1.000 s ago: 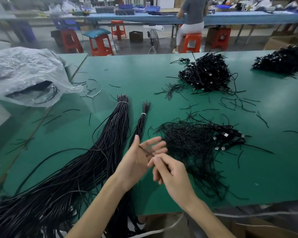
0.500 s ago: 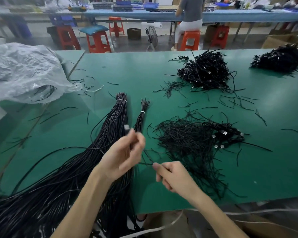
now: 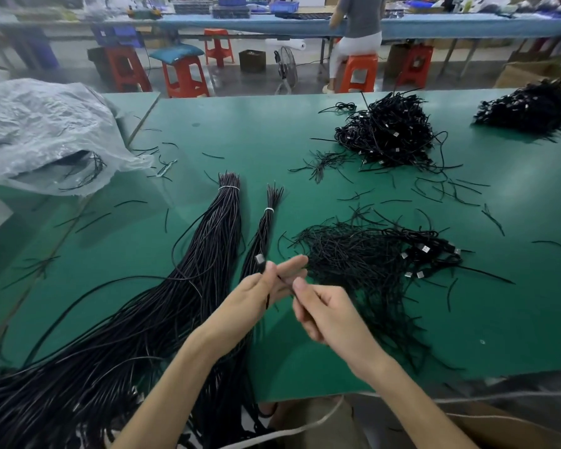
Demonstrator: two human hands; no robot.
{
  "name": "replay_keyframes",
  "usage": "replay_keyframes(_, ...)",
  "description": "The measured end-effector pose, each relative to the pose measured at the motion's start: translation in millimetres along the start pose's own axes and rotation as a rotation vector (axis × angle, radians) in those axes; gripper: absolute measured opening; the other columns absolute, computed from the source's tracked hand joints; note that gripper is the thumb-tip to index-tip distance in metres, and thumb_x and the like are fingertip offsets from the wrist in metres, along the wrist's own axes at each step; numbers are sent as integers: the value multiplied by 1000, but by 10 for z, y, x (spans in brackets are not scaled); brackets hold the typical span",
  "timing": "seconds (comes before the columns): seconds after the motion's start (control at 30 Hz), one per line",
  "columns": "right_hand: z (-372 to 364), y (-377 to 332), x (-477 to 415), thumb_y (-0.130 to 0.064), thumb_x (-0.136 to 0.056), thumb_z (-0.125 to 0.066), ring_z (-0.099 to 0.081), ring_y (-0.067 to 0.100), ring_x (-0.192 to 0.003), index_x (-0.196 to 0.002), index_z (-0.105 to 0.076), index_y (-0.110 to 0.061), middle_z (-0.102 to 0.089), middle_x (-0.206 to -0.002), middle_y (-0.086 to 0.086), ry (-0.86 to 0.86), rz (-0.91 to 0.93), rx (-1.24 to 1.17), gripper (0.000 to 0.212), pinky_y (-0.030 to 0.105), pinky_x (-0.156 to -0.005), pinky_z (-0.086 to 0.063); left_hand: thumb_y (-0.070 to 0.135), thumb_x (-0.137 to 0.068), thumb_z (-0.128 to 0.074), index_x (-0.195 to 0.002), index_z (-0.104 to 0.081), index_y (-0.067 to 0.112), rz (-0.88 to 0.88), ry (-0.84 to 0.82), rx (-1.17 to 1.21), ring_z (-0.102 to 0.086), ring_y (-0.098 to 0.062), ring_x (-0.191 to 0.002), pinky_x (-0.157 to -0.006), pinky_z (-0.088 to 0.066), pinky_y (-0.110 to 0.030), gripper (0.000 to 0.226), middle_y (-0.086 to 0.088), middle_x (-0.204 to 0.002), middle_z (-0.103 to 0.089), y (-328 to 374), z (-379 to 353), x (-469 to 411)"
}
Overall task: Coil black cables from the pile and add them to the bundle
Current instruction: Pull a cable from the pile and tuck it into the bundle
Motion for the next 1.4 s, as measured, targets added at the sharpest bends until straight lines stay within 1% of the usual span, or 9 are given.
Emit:
replay_keyframes(0.2, -567, 345, 135, -40, -109, -44, -50, 11, -47, -80, -62, -17, -58, -56, 1, -161, -52, 19, 41, 20, -49, -41, 44, -110, -25, -138, -55, -2, -47, 292, 654, -61, -26, -130, -96, -55, -27, 61, -18, -141, -62, -201, 177, -106)
replay_keyframes(0.37, -709, 508, 183, -37, -109, -47, -52, 12, -51, -87, -62, -15, -60, -59, 1, -165, -117, 40, 35, 22, -53, -43, 39, -112, -28, -134, -58, -3, -28, 484, 568, -65, -28, -125, -97, -57, -31, 56, -16, -133, -67, -355, 485, -66)
replay_keyframes(0.47, -664, 541, 156, -39, -108, -46, -54, 10, -52, -89, -65, -17, -62, -62, -1, -188, -128, 46, 35, 20, -53, -44, 38, -111, -35, -128, -63, 0, -7, 514, 791, -69, -23, -118, -86, -60, -27, 50, -14, -129, -70, -390, 554, -11)
replay_keyframes(0.63, -391, 594, 18, -52, -105, -47, -48, 11, -51, -72, -65, -26, -53, -52, -6, -154, -92, 221, 46, 25, -59, -43, 35, -110, -44, -95, -65, 15, -51, 291, 1203, -59, -2, -61, -58, -51, -16, 32, 8, -85, -64, -76, 511, 34)
replay_keyframes(0.8, -50, 510, -167, -72, -93, -53, -43, 12, -46, -60, -55, -20, -47, -48, -5, -106, -2, 387, 62, 27, -52, -39, 46, -109, -45, -76, -58, 19, 13, -165, 599, -32, -5, -40, -45, -25, -16, 44, 10, -58, -46, 337, 279, 229)
replay_keyframes(0.93, 190, 312, -327, -68, -90, -59, -29, 13, -49, -54, -37, -18, -33, -50, -5, -45, 84, 408, 65, 29, -51, -25, 51, -109, -38, -89, -72, 11, 152, -394, -324, -46, -16, -45, -51, -41, -25, 56, -1, -63, -60, 234, 54, 330)
replay_keyframes(1.03, 228, 187, -404, -58, -99, -55, -34, 11, -47, -53, -39, -16, -37, -48, -7, 30, 130, 313, 65, 23, -53, -31, 50, -105, -36, -101, -74, 8, 167, -178, -521, -71, -27, -73, -76, -60, -43, 57, -6, -88, -77, 43, -65, 229)
replay_keyframes(1.23, -60, 115, -408, -46, -107, -48, -44, 2, -50, -70, -61, -4, -47, -55, -7, 42, 190, 126, 57, 13, -54, -35, 51, -106, -30, -137, -62, 18, -26, 251, -14, -56, -7, -133, -116, -41, -27, 56, 9, -137, -67, -30, -40, 98)
replay_keyframes(1.4, -332, 389, -282, -70, -97, -45, -42, 4, -49, -58, -51, -21, -50, -52, -9, -11, 163, 173, 64, 16, -55, -33, 48, -110, -22, -147, -49, 5, -130, 244, 628, -55, -16, -136, -111, -46, -27, 63, -7, -147, -59, 175, 46, 29)
Point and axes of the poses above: each hand's wrist, its own x-axis away from the middle knuckle, its own z-axis out of the back of the hand, y = z × x, the point moved 4 cm from there along -x, towards the middle knuckle
